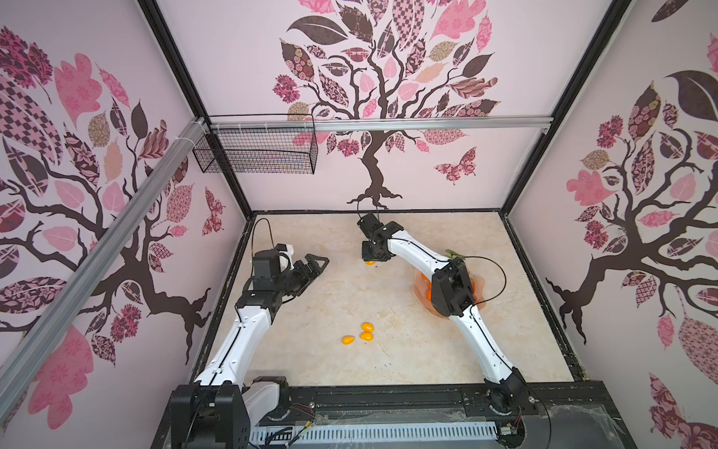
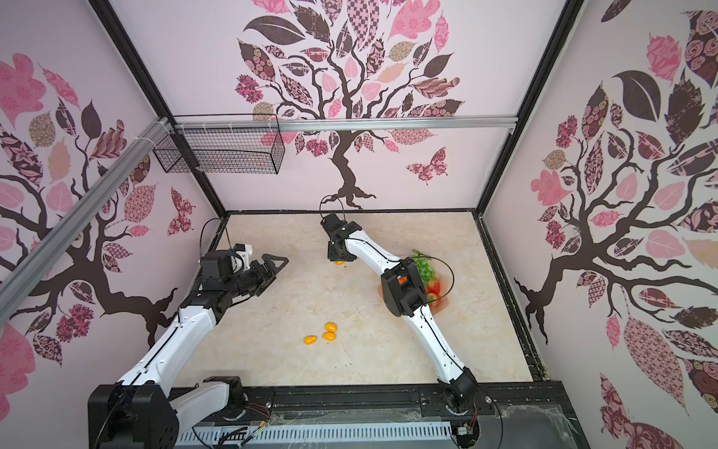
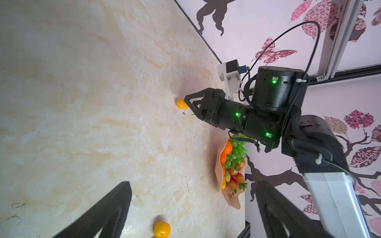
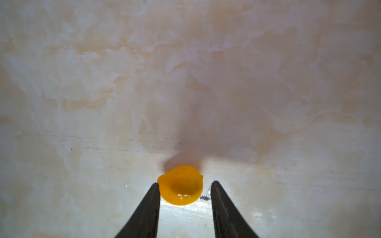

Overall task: Arrange fruit in a fruit bowl
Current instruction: Pick up the fruit from the top-center of the table.

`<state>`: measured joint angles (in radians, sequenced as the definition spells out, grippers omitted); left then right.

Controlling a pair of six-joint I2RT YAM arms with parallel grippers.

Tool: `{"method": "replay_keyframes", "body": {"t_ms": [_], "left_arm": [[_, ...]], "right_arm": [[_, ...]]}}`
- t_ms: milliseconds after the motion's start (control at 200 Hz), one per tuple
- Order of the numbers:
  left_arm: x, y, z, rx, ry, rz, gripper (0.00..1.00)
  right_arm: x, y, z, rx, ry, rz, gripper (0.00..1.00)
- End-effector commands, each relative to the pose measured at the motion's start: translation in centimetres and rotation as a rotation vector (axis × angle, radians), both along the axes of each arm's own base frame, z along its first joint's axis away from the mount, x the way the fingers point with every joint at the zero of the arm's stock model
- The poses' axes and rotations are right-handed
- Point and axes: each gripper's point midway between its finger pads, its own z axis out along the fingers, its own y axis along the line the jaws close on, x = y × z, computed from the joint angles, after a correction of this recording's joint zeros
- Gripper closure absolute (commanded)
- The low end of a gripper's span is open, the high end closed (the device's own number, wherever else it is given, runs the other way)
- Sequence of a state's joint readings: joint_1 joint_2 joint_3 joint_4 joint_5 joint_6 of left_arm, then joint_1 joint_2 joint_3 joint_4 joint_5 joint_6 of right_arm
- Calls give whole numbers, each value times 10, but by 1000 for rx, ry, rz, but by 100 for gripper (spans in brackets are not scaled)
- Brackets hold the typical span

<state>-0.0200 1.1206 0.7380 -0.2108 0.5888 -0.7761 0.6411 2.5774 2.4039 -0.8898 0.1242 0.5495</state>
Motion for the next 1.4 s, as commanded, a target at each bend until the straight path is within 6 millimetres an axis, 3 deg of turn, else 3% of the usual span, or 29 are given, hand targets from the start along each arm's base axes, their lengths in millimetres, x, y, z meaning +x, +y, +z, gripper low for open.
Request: {"method": "replay_keyframes", "body": {"t_ms": [0,320,885,1395], "left_arm": [[2,-1,1,-4,-15,-13,2],[0,-2,0,-3,-14,-18,2],[0,-3,2,-15,-18,-27,2],[-3,-4,5,-22,-25,-29,2]], "right_arm": [[2,-4,-14,-59,10,-3,56],[3,2,-34,-52,40,5,54],[-9,-5,-41,-81,86,27,54],[-12,-4,-43,-78,96,44,68]]}}
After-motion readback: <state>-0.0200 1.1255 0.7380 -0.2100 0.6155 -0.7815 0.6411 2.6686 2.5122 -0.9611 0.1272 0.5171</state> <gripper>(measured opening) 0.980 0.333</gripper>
